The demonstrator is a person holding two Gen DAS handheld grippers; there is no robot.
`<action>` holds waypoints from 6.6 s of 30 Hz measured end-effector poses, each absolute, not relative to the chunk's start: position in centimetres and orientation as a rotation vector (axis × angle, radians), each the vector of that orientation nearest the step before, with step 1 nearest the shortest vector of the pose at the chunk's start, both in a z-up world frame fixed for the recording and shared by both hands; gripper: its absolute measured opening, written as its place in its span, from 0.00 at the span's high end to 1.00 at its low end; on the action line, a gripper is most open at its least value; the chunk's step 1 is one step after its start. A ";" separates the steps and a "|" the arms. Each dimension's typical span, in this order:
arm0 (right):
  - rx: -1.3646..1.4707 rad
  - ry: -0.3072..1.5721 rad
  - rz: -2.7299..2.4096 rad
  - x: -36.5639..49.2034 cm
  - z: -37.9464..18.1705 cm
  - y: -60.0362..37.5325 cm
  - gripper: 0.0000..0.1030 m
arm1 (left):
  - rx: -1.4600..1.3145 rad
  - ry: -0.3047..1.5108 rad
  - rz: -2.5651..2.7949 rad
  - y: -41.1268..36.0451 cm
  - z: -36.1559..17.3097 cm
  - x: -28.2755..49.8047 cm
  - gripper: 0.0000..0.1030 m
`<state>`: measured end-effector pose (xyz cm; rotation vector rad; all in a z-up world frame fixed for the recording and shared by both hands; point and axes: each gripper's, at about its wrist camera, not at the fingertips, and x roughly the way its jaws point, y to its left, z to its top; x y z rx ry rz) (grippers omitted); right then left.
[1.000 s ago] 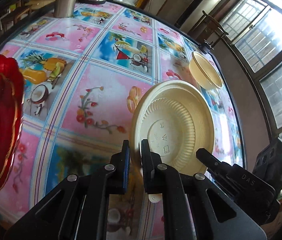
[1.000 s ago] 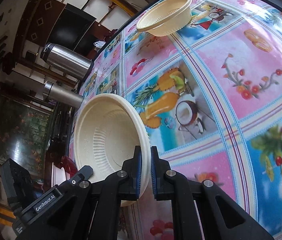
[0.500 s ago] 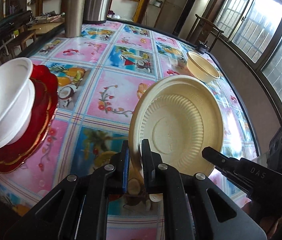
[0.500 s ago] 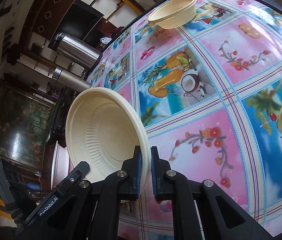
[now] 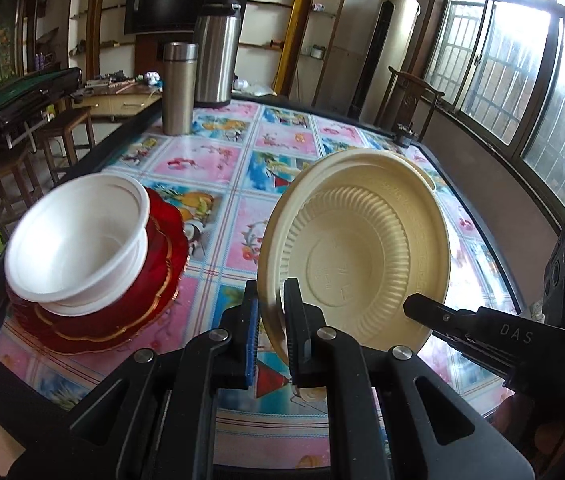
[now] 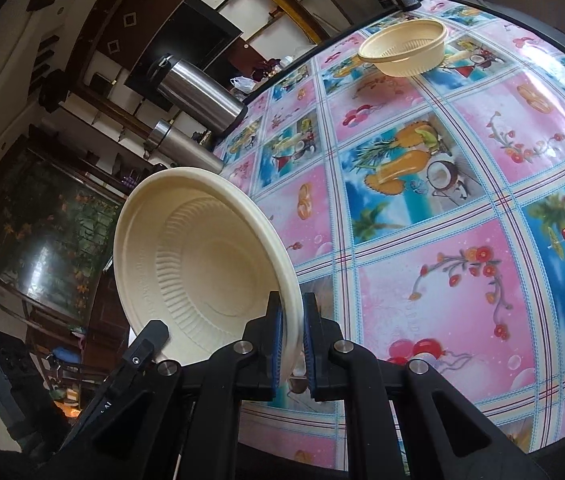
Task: Organize plates and bowls
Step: 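Lift the beige bowl with both grippers and carry it to the red plate stack, then lower the beige bowl with both grippers into the white bowls on the stack, then open both grippers and withdraw from the beige bowl, then move both grippers to the rim of the second beige bowl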
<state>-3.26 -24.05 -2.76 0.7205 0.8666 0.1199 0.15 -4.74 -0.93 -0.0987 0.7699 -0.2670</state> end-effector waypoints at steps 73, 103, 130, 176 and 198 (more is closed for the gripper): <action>0.578 0.936 0.330 7.5 -3.2 -4.2 0.86 | -0.495 0.784 0.014 17.4 -2.9 5.2 0.91; 0.601 0.863 0.382 5.2 -2.5 -4.7 0.86 | -0.474 0.796 -0.054 15.4 -2.7 3.8 0.91; 0.682 0.667 0.050 3.9 -1.5 -27.5 0.63 | -0.069 0.844 -0.356 -4.3 -1.2 3.3 0.40; 0.939 0.712 -0.238 17.2 -4.1 -50.2 0.18 | -0.501 1.120 -0.569 -29.8 -6.8 28.5 0.26; 1.041 0.715 -0.197 18.1 -7.8 -50.2 0.19 | -0.533 1.133 -0.658 -29.2 -9.4 30.4 0.26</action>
